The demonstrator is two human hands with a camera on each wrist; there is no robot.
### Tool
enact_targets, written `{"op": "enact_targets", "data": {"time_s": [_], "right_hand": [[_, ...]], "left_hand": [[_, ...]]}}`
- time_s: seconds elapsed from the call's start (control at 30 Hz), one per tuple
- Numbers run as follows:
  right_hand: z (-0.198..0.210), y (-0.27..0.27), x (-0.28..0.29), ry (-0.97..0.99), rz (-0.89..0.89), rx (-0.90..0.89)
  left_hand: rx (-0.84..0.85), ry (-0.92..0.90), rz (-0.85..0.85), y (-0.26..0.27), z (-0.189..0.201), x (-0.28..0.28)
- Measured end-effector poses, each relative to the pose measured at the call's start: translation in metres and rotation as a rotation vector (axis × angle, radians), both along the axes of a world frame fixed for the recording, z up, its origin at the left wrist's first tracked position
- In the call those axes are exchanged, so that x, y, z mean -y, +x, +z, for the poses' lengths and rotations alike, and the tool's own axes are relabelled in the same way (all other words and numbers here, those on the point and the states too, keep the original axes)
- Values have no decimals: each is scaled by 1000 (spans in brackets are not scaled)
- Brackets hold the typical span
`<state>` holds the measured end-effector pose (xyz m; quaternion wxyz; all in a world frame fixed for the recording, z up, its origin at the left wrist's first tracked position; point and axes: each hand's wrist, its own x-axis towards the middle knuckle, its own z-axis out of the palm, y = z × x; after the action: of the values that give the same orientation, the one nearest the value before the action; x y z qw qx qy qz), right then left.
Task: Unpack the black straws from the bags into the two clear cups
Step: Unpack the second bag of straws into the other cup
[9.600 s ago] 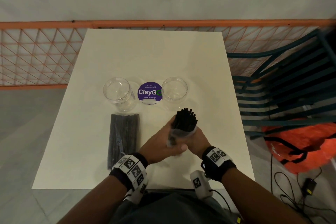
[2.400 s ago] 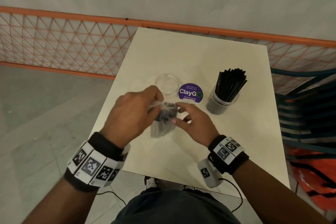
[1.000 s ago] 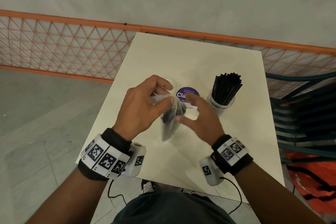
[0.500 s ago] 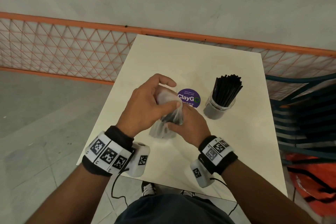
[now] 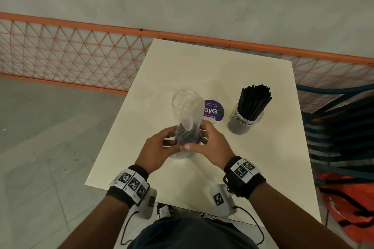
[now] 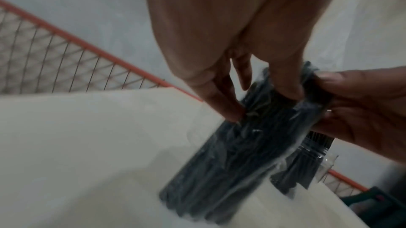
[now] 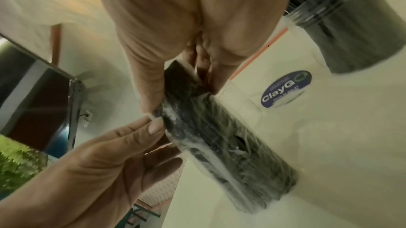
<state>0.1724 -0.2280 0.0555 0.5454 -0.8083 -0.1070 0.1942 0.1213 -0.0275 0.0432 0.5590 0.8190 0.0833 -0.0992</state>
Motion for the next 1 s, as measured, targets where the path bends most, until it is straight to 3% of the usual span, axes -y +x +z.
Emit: {"op": "enact_targets", "data": {"time_s": [0.13,0.23,0.47,0.6,0.77,0.93,1.0], "right_hand": [[-9,1,5,69,19,-78],[-11,3,7,81,30,-59],[-19,0,3,-52,146,-24],[-32,-5,5,-97,125,-90],[-37,-5,3,-69,17,-75],[-39,-4,0,-108,68,-62],[-38,-4,-2,-145,105,-39]], "left_hand": [[68,-99,136,-3,-11,7],[49,-161,113,-4,-16,7],[-17,60,143,-10,-34,11],[-77,355,8,-8,-29,16],[81,382,26,-3,-9,18],[-91,360,-23,-3,-27,10],[-89,503,-155,-6,-33,9]]}}
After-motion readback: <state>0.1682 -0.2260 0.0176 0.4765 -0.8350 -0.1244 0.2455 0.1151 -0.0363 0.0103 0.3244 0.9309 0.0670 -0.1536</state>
